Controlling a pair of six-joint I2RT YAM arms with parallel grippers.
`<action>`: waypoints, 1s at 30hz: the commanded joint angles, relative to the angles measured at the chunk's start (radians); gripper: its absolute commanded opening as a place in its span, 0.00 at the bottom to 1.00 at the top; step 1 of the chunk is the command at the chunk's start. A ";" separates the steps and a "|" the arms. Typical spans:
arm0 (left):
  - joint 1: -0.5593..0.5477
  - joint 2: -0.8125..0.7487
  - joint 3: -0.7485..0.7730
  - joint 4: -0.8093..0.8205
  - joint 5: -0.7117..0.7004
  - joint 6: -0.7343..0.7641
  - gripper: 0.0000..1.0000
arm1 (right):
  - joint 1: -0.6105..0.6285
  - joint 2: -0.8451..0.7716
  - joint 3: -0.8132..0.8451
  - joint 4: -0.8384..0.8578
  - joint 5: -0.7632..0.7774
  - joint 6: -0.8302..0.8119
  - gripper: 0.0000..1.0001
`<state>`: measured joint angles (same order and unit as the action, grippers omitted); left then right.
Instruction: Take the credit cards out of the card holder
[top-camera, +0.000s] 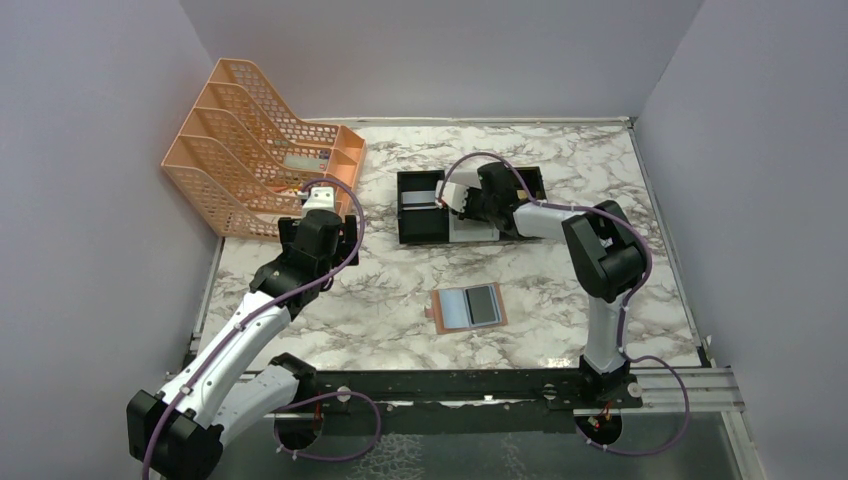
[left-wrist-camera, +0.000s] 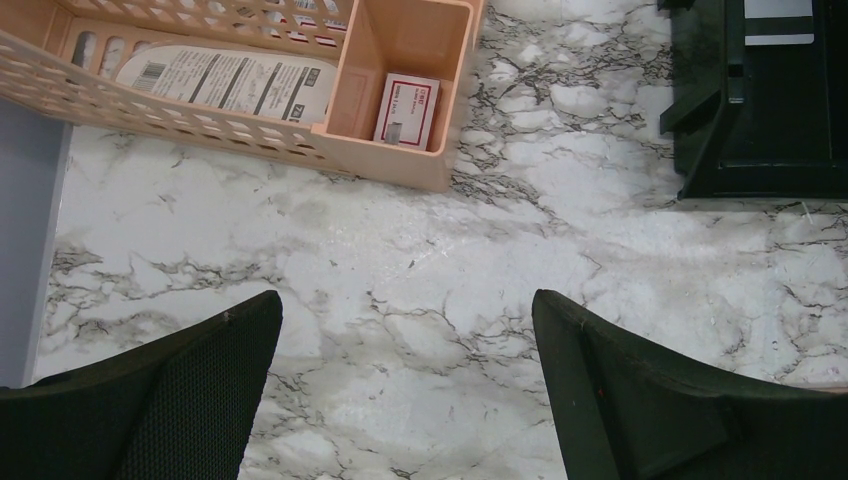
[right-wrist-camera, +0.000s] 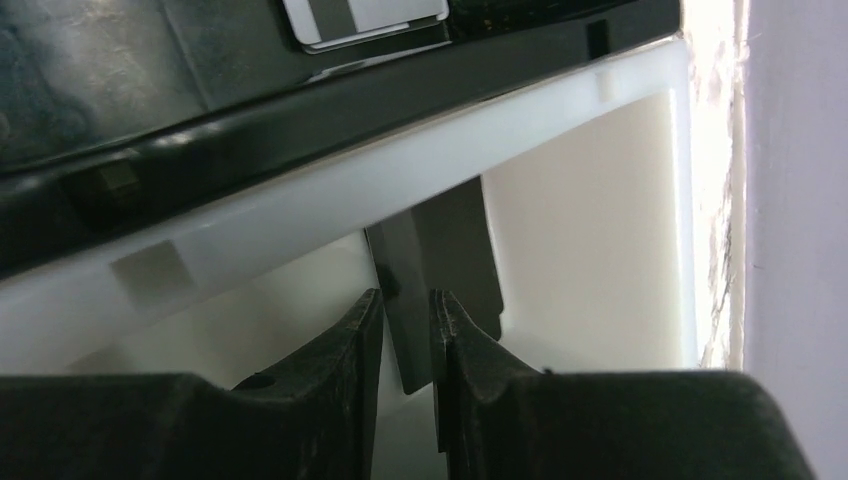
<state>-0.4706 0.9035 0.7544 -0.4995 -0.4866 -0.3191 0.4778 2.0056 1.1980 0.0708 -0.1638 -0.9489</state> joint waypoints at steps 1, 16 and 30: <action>0.007 0.004 0.005 -0.002 0.013 0.013 0.99 | -0.001 -0.005 -0.022 0.044 -0.023 -0.027 0.25; 0.009 0.008 0.005 -0.002 0.014 0.015 0.99 | -0.004 -0.148 -0.096 0.283 0.006 0.496 0.27; 0.013 0.020 0.007 -0.002 0.016 0.016 0.99 | -0.001 -0.127 0.103 -0.286 0.108 1.203 0.19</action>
<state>-0.4644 0.9203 0.7544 -0.4995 -0.4835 -0.3149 0.4774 1.8507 1.2781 -0.0349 -0.0994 0.0811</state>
